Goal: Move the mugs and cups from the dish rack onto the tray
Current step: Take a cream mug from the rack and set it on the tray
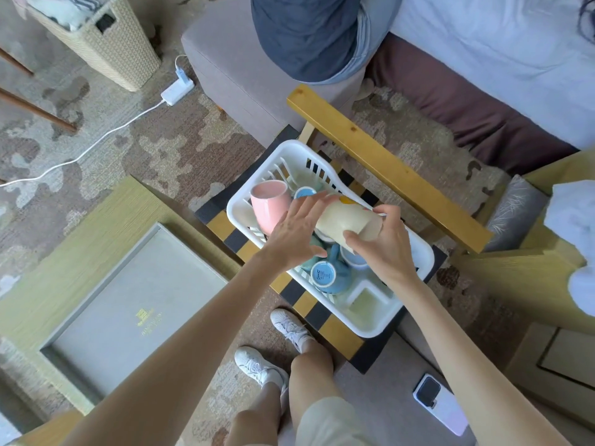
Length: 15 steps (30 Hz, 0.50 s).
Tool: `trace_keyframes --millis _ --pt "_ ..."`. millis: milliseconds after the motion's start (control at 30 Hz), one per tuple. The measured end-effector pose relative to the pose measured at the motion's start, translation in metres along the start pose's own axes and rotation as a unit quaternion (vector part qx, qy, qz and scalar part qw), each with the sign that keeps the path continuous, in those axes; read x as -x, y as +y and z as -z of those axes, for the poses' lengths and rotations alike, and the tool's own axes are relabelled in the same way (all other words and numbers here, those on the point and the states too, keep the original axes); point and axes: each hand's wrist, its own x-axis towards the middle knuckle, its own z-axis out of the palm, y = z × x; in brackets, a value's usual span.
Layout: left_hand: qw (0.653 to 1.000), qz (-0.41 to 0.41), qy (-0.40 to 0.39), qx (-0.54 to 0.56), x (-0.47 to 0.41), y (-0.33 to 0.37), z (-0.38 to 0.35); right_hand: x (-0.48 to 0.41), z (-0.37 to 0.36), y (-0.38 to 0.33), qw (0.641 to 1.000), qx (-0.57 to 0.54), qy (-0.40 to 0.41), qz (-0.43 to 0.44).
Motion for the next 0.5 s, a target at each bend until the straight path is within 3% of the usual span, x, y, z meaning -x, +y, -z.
trace_keyframes --millis 200,500 --pt "0.992 -0.040 0.109 -0.047 0.013 -0.004 0.029 0.005 0.001 -0.042 0.996 -0.062 -0.060 0.003" --pt "0.968 0.043 0.229 -0.094 0.095 -0.056 0.074 0.022 -0.081 -0.104 0.973 -0.122 -0.189 0.059"
